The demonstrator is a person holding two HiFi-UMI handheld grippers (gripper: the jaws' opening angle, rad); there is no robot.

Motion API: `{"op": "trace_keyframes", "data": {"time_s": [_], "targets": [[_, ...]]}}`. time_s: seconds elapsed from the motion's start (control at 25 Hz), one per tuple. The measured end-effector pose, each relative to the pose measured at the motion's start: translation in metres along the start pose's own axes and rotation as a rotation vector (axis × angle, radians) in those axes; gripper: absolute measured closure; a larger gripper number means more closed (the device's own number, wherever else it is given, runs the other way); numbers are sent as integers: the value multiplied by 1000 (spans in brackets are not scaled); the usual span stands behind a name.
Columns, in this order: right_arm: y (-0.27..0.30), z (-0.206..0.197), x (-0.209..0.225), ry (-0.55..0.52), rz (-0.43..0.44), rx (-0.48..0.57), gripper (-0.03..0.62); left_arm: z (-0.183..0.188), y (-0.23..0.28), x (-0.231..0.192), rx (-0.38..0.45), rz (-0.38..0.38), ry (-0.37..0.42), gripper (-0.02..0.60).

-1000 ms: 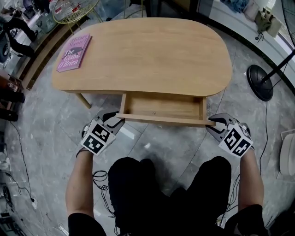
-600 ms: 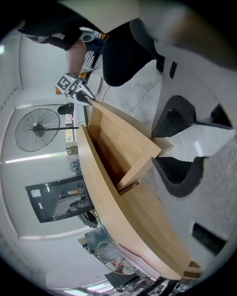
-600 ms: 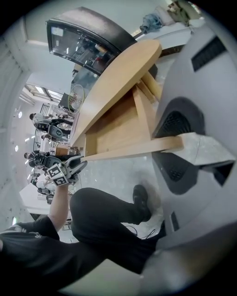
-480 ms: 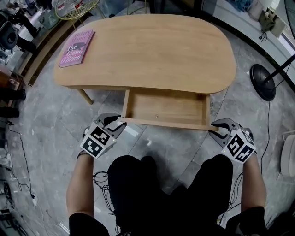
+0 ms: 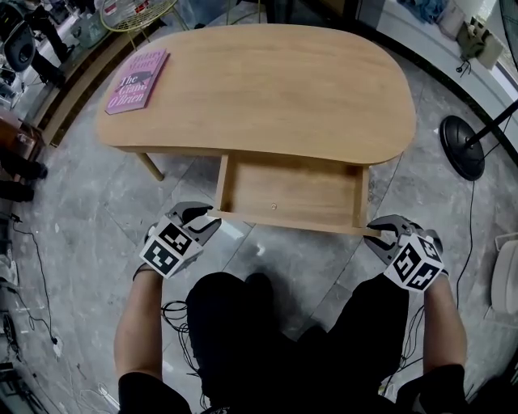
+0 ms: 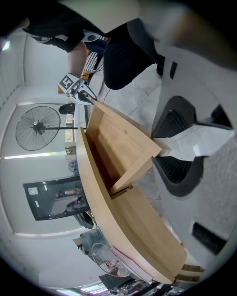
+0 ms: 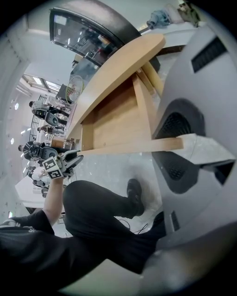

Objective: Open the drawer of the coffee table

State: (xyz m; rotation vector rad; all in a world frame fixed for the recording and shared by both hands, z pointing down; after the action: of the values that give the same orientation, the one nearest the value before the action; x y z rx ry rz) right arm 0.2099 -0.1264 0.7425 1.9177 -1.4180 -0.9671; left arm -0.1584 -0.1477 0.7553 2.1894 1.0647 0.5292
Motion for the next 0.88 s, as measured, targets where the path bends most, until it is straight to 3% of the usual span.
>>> {"op": "trace_keyframes", "data": {"time_s": [0.6, 0.88], "targets": [[2, 0, -19, -23, 29, 15, 514, -12, -7, 12, -21, -3, -13, 451], [2, 0, -32, -21, 64, 7, 516, -18, -11, 20, -60, -32, 16, 454]]}}
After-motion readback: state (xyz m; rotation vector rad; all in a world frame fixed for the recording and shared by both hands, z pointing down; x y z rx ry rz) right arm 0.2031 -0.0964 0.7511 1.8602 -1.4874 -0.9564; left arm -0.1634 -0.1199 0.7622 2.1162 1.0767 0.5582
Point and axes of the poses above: the fingertips, and each gripper's own axes: y forward along the fingers, x to its right, z out of its top, the point moved 4 cm from there along -y, backward along the fingers, and after that the axes turned 7 degrees about x, right-handed, at the moved point
